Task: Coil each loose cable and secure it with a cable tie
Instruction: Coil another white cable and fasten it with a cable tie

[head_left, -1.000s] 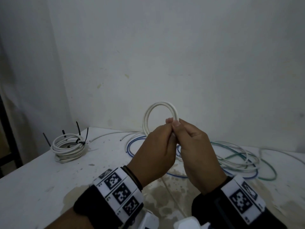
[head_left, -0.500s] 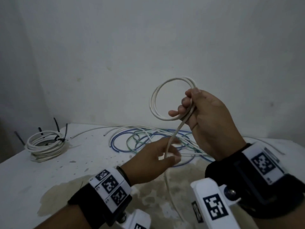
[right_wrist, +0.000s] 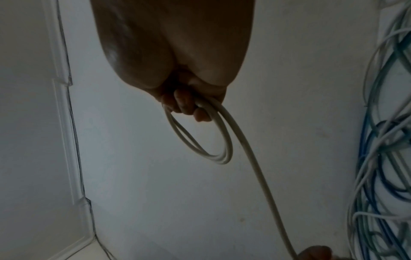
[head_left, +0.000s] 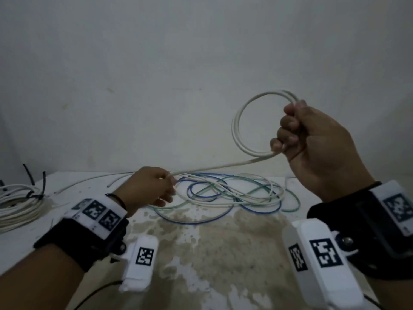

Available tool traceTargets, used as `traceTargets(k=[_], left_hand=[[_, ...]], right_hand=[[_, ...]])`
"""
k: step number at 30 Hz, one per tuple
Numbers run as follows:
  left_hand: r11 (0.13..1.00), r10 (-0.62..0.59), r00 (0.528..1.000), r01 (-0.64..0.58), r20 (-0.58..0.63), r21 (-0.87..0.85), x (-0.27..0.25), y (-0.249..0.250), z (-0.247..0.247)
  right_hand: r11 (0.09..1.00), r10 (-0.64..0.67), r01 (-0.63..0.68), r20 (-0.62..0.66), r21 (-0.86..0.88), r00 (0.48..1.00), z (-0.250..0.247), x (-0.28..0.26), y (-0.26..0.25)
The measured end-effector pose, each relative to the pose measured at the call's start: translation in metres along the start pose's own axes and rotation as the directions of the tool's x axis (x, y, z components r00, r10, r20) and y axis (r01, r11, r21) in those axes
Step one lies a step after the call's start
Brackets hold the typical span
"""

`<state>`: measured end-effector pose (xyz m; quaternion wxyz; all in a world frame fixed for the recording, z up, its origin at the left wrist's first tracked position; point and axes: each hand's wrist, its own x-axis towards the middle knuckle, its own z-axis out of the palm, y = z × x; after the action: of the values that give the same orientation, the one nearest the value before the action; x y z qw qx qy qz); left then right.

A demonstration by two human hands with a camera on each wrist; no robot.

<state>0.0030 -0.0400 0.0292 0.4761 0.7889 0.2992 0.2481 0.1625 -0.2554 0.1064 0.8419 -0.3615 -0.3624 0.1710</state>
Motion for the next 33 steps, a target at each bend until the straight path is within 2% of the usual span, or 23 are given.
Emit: traceTargets(k=[1, 2, 4, 5, 7, 9, 13, 15, 18, 22, 25, 29, 31, 33], left_hand=[[0.975, -0.06, 0.998, 0.064, 0.025, -0.214, -0.001, 0.001, 0.0], [0.906, -0.095, 0.995, 0.103, 0.039, -0.411, -0.001, 0.003, 0.001], [0.698, -0.108, 0.994, 0.078, 0.003, -0.712, 0.001, 0.007, 0.0], [0.612, -0.113, 0.993, 0.038, -0.039, -0.79, 0.002, 0.008, -0.001], [0.509, -0.139, 0.983, -0.031, -0.117, -0.86, 0.004, 0.012, -0.001], [0.446, -0.159, 0.976, -0.065, -0.151, -0.893, 0.007, 0.015, -0.002], [0.374, -0.095, 0.98, -0.129, -0.176, -0.918, 0.007, 0.026, -0.004], [0.411, -0.023, 0.977, -0.184, -0.212, -0.893, 0.003, 0.036, 0.001], [0.559, 0.122, 0.954, -0.293, -0.273, -0.776, -0.006, 0.05, 0.011], [0.722, 0.275, 0.936, -0.352, -0.22, -0.596, -0.018, 0.061, 0.018], [0.829, 0.357, 0.919, -0.395, -0.17, -0.395, -0.023, 0.066, 0.023], [0.887, 0.361, 0.93, -0.366, -0.07, -0.281, -0.026, 0.069, 0.032], [0.893, 0.42, 0.906, -0.423, -0.052, -0.154, -0.027, 0.068, 0.032], [0.872, 0.487, 0.871, -0.489, -0.059, -0.027, -0.026, 0.066, 0.03]], right_hand=[[1.0, 0.002, -0.002, 0.001, -0.016, 1.0, -0.002, -0.001, 0.002], [1.0, 0.003, -0.003, 0.002, -0.03, 1.0, -0.003, -0.002, 0.004], [0.999, 0.011, -0.011, -0.006, -0.043, 1.0, -0.006, -0.004, 0.008], [0.999, 0.015, -0.016, -0.013, -0.046, 1.0, -0.008, -0.005, 0.011], [0.997, 0.021, -0.023, -0.027, -0.075, 0.999, -0.01, -0.009, 0.019], [0.992, 0.032, -0.036, -0.036, -0.124, 0.999, -0.013, -0.013, 0.028], [0.97, 0.062, -0.066, -0.024, -0.236, 0.998, -0.017, -0.022, 0.048], [0.944, 0.083, -0.073, 0.017, -0.322, 0.996, -0.016, -0.026, 0.055], [0.9, 0.145, -0.09, 0.099, -0.427, 0.984, -0.011, -0.031, 0.061], [0.828, 0.251, -0.091, 0.22, -0.553, 0.943, -0.008, -0.036, 0.065], [0.751, 0.301, -0.02, 0.315, -0.66, 0.9, -0.007, -0.039, 0.066], [0.617, 0.274, 0.115, 0.349, -0.779, 0.896, -0.004, -0.039, 0.069], [0.633, 0.247, 0.096, 0.317, -0.769, 0.915, -0.005, -0.037, 0.069], [0.725, 0.22, 0.021, 0.26, -0.688, 0.94, -0.008, -0.034, 0.067]])
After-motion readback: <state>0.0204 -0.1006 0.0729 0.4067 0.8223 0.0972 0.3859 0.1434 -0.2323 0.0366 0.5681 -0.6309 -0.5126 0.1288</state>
